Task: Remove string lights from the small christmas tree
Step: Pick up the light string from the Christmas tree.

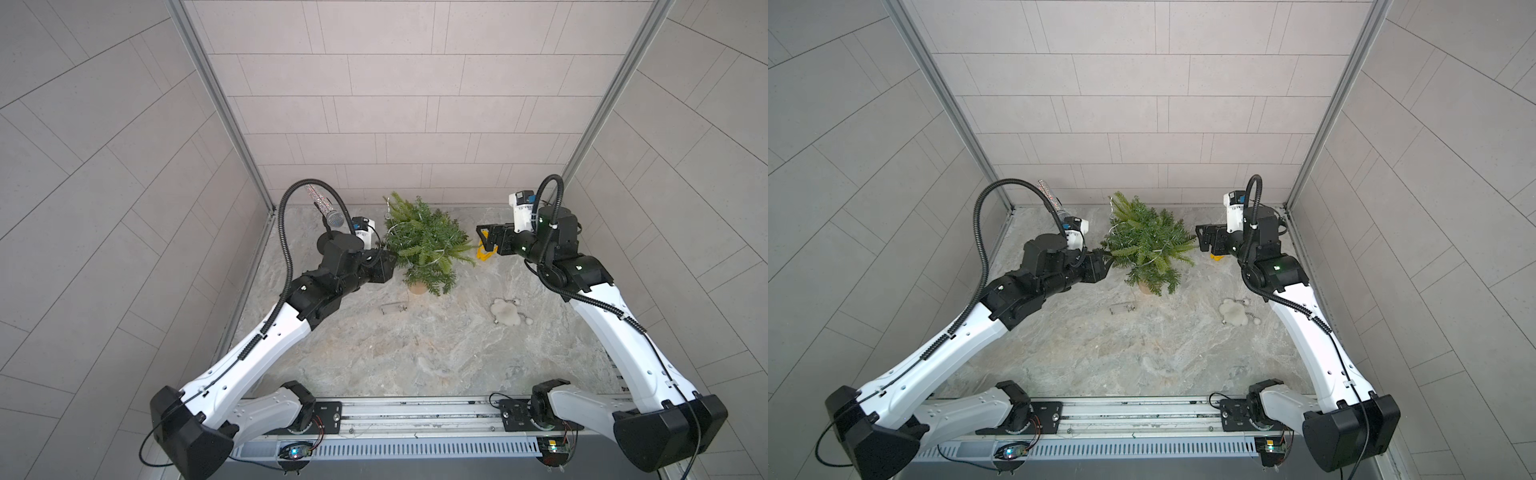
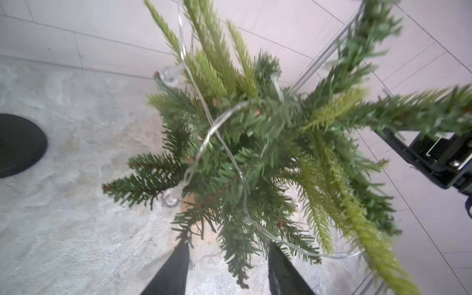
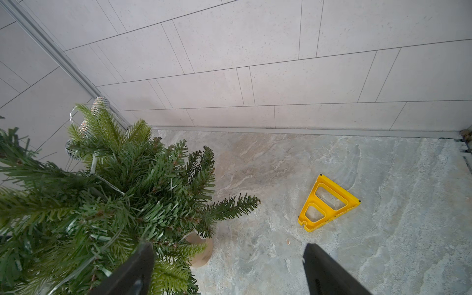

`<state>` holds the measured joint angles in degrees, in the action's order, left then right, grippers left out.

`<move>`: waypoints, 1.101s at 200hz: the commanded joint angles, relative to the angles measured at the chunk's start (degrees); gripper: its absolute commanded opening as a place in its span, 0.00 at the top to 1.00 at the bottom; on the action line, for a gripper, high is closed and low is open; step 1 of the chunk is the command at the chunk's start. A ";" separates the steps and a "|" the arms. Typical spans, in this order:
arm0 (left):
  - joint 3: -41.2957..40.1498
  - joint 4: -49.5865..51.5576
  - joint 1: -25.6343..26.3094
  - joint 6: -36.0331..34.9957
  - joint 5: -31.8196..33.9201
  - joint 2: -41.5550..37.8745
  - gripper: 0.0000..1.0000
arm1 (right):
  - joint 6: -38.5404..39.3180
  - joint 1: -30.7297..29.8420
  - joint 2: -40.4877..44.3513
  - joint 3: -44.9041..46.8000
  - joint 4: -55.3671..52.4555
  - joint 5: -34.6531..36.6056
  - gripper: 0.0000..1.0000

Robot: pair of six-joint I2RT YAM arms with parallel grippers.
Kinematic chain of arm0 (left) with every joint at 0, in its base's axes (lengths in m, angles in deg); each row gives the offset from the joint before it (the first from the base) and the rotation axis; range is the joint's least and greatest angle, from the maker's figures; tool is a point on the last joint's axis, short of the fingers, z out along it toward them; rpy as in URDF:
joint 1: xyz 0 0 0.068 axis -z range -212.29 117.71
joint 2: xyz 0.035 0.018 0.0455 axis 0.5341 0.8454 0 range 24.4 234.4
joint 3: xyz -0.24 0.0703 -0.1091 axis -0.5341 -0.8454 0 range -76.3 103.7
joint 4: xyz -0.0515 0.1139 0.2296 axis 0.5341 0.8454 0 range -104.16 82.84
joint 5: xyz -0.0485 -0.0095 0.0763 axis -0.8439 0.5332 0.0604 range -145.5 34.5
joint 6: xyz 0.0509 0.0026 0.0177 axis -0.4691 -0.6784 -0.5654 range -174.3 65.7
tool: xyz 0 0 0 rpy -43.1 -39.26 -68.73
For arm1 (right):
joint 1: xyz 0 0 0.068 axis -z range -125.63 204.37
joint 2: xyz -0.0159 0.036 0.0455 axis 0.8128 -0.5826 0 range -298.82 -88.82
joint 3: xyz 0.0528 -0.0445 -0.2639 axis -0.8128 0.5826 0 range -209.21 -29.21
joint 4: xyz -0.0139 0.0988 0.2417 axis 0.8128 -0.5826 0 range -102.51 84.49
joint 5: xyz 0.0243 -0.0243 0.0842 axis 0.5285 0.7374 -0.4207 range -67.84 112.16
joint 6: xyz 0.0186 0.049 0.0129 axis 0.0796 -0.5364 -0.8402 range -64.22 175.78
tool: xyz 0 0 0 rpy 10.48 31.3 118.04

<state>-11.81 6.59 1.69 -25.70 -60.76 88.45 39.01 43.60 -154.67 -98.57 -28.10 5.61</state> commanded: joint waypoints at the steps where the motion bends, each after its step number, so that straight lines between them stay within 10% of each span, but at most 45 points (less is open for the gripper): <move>1: 4.89 6.15 -2.88 -7.02 -2.81 2.30 0.44 | 0.68 -0.40 1.11 0.13 -0.13 -0.07 0.06; 220: 22.41 11.76 -8.80 -20.39 -12.01 18.68 0.52 | 1.20 -0.57 -1.48 -1.83 -1.33 -1.38 0.06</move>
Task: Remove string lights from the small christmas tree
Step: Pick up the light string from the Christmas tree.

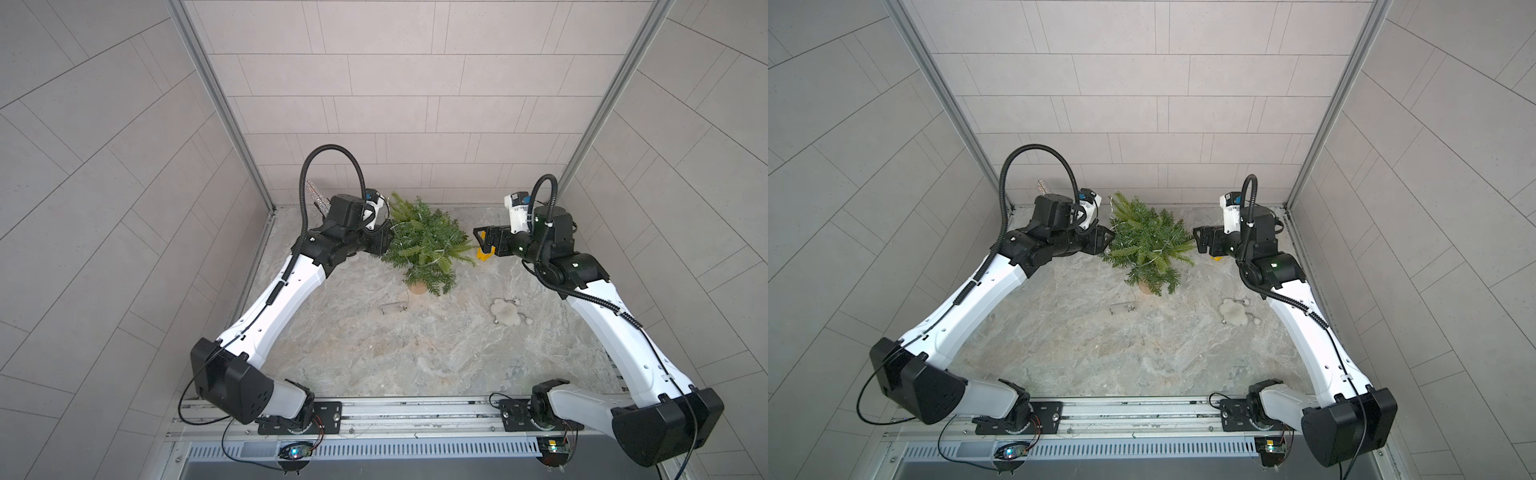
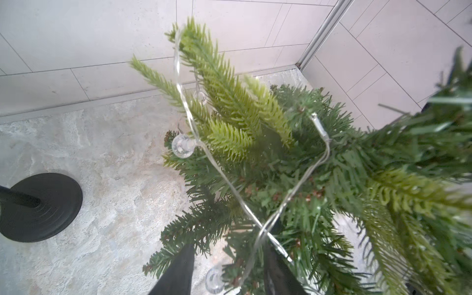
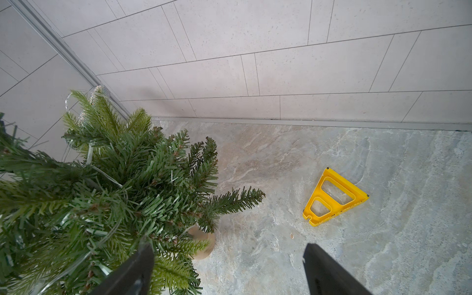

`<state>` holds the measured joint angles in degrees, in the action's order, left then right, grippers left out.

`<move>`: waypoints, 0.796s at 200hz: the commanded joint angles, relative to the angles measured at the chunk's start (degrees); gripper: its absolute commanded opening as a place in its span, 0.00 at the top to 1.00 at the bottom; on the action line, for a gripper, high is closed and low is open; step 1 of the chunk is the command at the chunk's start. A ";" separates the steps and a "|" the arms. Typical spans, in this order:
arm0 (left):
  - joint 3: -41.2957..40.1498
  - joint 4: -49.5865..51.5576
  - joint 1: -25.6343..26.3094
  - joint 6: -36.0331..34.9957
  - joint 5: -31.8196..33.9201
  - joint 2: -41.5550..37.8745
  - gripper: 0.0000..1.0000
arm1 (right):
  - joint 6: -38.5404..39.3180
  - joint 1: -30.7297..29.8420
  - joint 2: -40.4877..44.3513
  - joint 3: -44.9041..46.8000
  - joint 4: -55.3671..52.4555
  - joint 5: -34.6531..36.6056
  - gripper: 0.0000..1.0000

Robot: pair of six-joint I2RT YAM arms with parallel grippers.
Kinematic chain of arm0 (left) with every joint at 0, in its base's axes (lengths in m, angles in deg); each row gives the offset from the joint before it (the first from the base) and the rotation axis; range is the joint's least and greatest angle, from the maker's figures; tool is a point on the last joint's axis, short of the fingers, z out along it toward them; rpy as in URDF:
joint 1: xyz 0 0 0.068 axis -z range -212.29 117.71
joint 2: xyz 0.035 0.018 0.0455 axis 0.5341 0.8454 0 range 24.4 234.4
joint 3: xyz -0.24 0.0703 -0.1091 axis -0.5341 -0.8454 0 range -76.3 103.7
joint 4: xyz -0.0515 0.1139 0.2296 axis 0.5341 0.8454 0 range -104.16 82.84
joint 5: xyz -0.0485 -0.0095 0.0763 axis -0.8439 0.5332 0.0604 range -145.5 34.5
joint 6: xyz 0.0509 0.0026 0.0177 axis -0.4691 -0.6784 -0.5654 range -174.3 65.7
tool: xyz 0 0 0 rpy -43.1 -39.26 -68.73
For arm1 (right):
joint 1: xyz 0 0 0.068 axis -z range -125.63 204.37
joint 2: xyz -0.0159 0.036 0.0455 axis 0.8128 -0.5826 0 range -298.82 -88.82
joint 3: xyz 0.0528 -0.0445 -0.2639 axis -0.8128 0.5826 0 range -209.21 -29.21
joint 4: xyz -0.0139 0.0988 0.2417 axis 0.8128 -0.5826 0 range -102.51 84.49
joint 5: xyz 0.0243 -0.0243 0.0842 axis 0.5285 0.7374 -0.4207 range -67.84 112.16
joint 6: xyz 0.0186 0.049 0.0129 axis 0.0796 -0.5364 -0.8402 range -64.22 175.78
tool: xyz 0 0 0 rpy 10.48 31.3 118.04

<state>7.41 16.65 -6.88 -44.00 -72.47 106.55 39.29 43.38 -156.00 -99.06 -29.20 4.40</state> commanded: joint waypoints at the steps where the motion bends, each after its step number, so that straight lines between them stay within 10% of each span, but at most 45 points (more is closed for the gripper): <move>1: 3.30 1.79 -0.25 -2.20 -0.18 0.66 0.52 | 0.92 -0.35 -0.15 -1.30 -0.28 -0.17 0.06; 159: 12.74 9.86 0.84 -11.53 2.59 7.54 0.67 | 1.27 -0.79 -0.15 -0.91 -0.34 0.28 0.06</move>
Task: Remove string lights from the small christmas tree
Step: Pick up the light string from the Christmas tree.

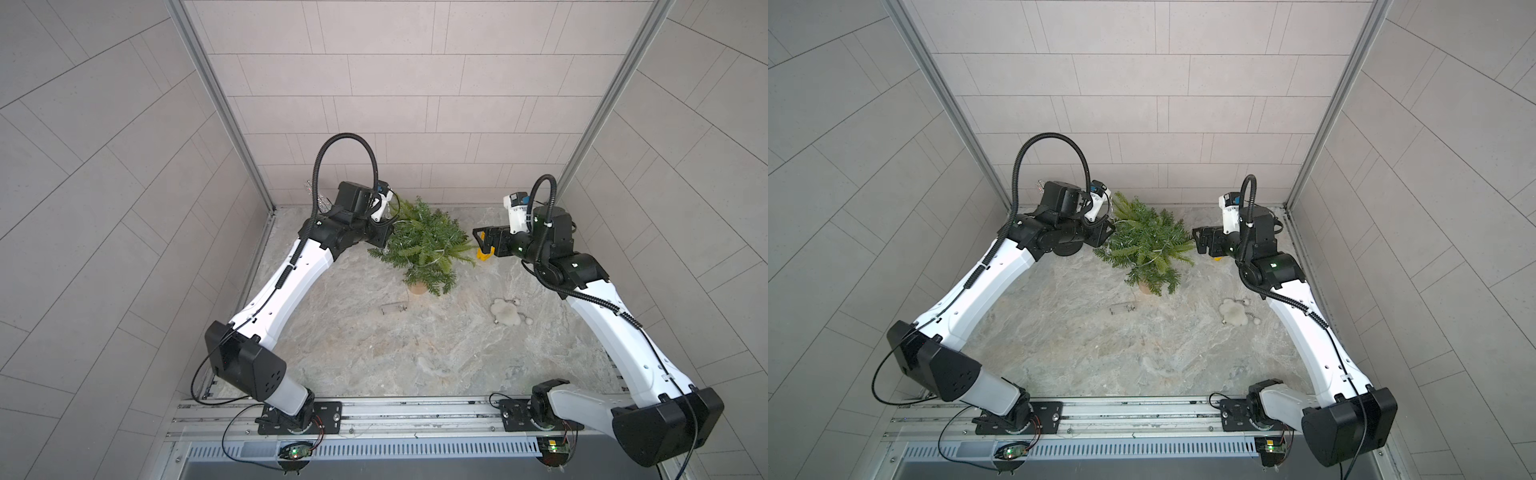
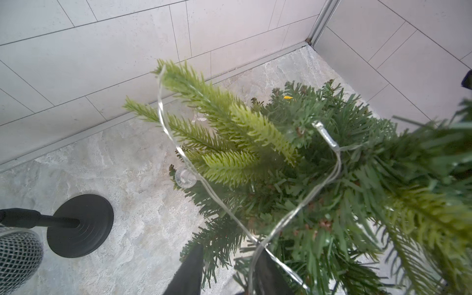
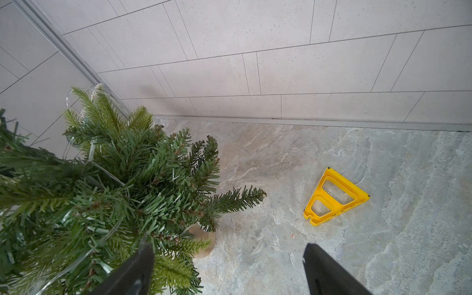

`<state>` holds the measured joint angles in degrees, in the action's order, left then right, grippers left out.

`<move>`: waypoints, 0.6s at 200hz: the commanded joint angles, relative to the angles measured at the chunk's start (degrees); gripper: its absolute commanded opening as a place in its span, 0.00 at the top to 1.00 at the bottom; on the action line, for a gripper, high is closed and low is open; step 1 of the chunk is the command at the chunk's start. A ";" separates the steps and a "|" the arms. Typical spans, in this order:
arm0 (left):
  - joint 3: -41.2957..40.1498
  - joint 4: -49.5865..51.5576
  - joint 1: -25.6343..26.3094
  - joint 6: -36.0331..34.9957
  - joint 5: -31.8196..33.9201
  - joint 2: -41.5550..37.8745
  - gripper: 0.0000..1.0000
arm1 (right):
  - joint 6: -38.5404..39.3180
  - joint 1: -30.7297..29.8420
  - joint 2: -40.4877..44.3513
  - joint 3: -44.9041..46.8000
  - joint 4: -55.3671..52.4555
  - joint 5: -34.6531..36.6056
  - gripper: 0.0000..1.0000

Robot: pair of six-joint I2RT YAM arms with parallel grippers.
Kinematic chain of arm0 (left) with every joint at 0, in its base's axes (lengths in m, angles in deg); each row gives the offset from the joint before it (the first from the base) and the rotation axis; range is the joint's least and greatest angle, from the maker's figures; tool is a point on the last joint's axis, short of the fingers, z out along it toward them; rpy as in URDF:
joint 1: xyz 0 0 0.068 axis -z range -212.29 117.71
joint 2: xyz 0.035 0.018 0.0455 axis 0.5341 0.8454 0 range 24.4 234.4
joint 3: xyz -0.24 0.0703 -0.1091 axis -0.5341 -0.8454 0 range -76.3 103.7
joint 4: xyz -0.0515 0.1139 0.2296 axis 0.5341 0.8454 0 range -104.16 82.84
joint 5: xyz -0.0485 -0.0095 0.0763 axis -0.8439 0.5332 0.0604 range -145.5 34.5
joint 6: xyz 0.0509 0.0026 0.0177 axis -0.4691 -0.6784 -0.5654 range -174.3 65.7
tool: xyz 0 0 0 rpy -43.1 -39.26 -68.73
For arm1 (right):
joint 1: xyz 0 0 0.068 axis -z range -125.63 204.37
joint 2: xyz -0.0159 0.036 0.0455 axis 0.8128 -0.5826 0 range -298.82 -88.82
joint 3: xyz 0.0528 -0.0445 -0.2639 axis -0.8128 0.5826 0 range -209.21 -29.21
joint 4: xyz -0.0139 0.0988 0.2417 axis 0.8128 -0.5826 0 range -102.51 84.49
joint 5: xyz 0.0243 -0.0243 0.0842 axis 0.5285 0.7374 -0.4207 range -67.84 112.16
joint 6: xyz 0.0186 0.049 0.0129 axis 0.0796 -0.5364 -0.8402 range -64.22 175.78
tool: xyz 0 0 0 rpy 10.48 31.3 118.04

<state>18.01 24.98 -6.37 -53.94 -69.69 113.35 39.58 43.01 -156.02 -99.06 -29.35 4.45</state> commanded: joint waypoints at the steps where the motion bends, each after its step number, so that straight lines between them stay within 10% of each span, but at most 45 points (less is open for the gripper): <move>1: 2.17 1.54 0.35 -1.59 -0.16 0.81 0.67 | 1.00 -0.42 -0.12 -0.91 -0.17 0.29 0.06; 120: 7.49 4.16 0.40 -2.21 1.01 -0.11 0.96 | 1.09 -0.42 -0.26 -0.90 -0.41 0.57 0.06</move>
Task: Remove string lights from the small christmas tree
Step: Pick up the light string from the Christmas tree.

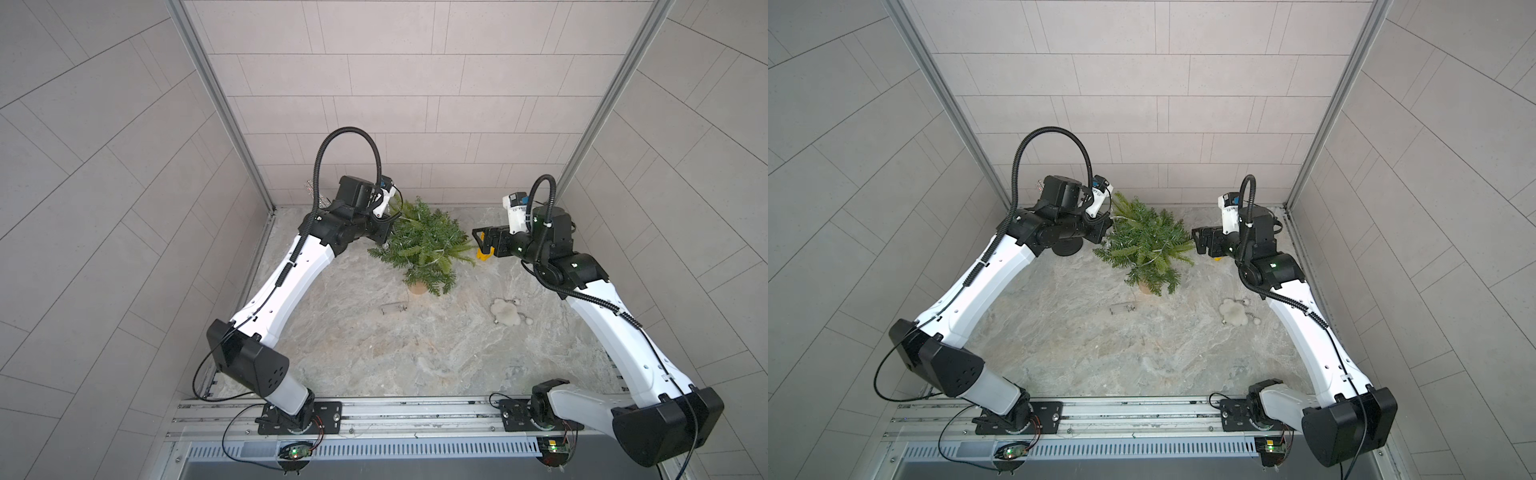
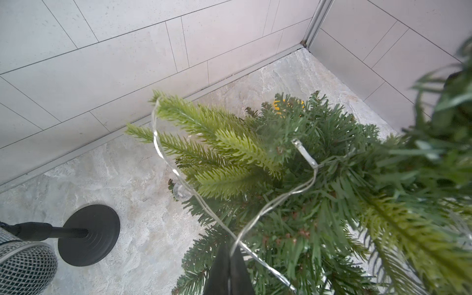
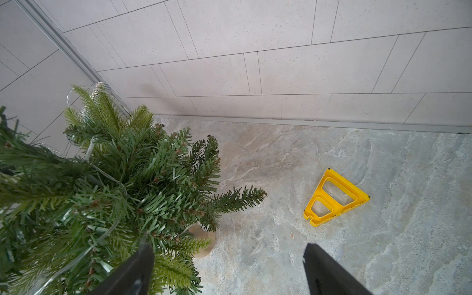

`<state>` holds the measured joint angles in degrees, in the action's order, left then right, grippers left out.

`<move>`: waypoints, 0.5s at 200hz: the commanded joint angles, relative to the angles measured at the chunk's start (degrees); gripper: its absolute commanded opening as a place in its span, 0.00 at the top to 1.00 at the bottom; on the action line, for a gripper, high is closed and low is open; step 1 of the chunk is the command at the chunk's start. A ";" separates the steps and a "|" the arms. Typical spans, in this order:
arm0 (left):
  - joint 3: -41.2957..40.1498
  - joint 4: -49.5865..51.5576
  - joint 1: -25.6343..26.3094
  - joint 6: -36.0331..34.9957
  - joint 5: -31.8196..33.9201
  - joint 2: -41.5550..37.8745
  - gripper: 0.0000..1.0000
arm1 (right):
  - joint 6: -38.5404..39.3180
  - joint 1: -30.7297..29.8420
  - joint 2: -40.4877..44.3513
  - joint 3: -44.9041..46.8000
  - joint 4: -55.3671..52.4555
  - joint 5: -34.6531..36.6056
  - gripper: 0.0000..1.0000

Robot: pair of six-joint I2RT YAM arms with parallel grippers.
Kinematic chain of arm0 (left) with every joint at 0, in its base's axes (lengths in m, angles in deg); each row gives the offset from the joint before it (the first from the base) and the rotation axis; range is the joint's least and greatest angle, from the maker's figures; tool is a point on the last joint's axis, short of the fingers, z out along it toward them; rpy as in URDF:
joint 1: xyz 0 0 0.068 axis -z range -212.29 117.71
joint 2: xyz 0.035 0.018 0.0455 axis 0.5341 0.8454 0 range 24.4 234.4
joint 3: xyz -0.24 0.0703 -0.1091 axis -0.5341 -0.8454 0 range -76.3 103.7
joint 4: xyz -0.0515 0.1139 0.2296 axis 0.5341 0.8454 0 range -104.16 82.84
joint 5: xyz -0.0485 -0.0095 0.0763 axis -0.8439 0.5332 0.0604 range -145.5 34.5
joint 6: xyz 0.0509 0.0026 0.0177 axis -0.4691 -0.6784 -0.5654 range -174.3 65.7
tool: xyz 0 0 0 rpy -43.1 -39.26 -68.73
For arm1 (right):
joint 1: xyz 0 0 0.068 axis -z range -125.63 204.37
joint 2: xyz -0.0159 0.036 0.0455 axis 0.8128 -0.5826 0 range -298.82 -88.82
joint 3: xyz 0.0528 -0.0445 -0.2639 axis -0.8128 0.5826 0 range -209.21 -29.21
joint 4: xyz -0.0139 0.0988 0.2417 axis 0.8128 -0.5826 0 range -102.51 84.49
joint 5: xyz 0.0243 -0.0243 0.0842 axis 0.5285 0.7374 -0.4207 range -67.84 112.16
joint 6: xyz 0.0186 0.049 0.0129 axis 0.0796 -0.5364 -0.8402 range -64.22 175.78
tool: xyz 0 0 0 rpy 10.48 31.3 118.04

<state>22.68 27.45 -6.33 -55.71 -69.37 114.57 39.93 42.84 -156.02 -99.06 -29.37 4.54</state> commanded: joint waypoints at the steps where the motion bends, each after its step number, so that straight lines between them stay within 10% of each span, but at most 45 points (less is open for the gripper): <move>1: 2.85 1.71 0.34 -0.44 0.64 -1.28 0.96 | 0.74 -0.25 -0.28 -0.91 -0.35 0.49 0.06; 100: 13.92 4.08 0.75 0.35 3.07 3.69 1.00 | -0.22 -0.34 -1.26 -5.64 -0.75 -0.86 0.06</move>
<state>33.50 30.61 -6.00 -55.63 -67.42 116.08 39.88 42.75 -157.35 -101.61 -30.25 4.38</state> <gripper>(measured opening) 0.051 0.943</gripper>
